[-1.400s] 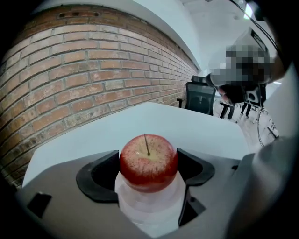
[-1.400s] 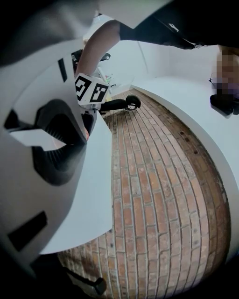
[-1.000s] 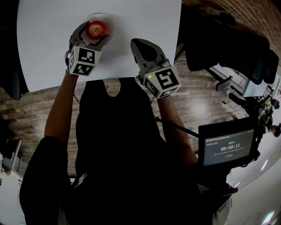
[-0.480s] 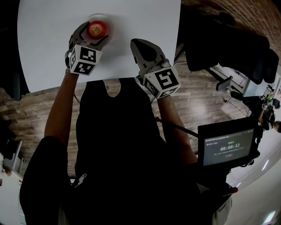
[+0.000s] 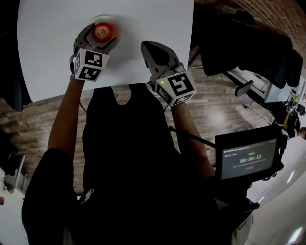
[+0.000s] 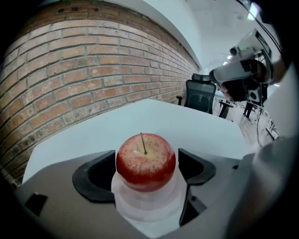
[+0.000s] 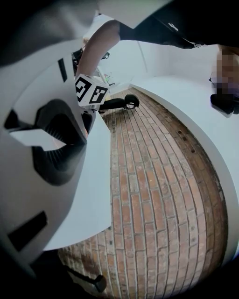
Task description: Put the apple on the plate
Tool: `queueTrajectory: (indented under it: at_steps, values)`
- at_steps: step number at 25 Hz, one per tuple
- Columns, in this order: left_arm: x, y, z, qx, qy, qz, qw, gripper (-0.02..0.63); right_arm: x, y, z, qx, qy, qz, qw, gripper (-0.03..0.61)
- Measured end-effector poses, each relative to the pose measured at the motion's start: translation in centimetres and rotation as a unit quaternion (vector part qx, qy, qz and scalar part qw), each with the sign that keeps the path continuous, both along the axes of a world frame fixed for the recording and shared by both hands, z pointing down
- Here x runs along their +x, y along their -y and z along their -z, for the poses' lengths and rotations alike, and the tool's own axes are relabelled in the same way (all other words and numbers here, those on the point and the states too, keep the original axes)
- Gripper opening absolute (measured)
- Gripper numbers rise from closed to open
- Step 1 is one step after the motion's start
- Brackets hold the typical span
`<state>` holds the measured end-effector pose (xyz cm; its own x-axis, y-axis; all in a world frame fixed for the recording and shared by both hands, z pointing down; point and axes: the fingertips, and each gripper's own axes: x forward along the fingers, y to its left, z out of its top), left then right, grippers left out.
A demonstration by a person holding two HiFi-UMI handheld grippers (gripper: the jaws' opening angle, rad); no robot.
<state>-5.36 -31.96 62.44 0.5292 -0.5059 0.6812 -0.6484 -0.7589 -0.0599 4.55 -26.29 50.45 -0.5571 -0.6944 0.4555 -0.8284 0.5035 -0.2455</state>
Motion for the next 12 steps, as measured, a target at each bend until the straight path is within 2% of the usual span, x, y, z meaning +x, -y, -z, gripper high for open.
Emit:
queueTrajectory:
  at_steps: [4,12]
  values:
    - [-0.03,0.21,0.02,0.001,-0.002,0.003,1.0000,0.431,-0.01,0.21,0.20,0.006,0.001,-0.002,1.000,0.005]
    - [-0.12,0.25,0.85,0.003,-0.006,0.003,1.0000,0.431,-0.18,0.43,0.61,0.009,0.003,0.000,1.000,0.005]
